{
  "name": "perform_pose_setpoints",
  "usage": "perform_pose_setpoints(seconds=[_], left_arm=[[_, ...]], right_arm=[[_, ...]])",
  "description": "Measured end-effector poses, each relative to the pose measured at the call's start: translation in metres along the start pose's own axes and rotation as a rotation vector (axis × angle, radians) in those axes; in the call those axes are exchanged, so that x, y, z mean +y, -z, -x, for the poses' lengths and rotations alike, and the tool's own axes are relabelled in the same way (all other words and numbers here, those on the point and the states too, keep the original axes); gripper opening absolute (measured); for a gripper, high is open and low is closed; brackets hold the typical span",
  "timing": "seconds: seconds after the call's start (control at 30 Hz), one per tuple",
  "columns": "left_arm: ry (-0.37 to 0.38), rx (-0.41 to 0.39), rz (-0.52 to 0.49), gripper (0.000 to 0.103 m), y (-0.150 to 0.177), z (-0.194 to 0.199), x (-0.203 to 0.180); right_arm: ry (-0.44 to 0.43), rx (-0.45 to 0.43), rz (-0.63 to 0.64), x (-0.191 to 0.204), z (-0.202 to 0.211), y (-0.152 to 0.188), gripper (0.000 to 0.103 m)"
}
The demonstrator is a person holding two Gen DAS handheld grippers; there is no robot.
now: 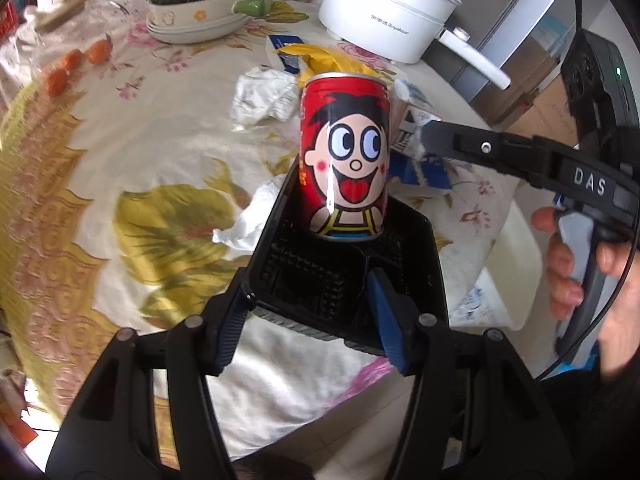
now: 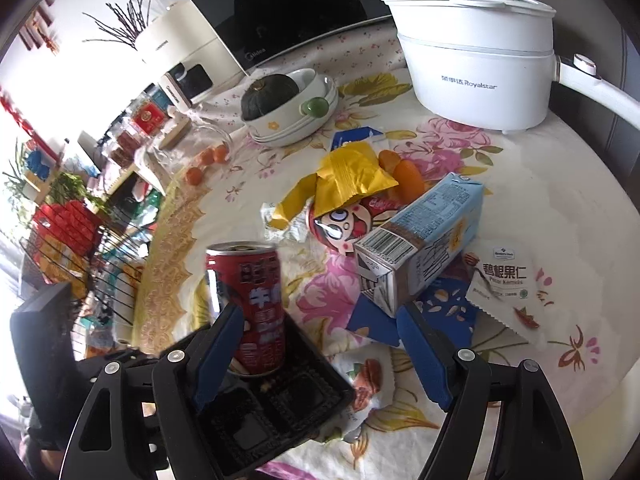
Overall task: Collect trash
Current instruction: 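Grasp the red cartoon can with the right tool while the left tool holds the black tray, then lift the red can with the right tool while the left tool holds the tray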
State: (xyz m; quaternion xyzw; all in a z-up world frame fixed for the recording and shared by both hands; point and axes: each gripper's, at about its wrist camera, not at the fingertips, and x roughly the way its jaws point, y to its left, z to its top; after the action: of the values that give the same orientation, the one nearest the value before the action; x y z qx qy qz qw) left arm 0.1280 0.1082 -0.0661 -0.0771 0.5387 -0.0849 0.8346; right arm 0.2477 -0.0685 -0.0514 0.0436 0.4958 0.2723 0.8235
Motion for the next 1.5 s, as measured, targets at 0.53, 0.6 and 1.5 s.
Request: perform_pose_setpoints(seconds=[0.53, 0.6, 1.5], left_arm=[[-0.706, -0.172, -0.489, 0.059, -0.007, 0.007, -0.045], [-0.686, -0.178, -0.421, 0.059, -0.015, 0.014, -0.035], [-0.044, -0.158, 0.16, 0.06, 0.019, 0.05, 0.037]], right_arm=[[0.117, -0.015, -0.07, -0.054, 0.034, 0.01, 0.08], [0.113, -0.014, -0.073, -0.058, 0.038, 0.012, 0.08], [0.242, 0.109, -0.015, -0.022, 0.034, 0.114, 0.073]])
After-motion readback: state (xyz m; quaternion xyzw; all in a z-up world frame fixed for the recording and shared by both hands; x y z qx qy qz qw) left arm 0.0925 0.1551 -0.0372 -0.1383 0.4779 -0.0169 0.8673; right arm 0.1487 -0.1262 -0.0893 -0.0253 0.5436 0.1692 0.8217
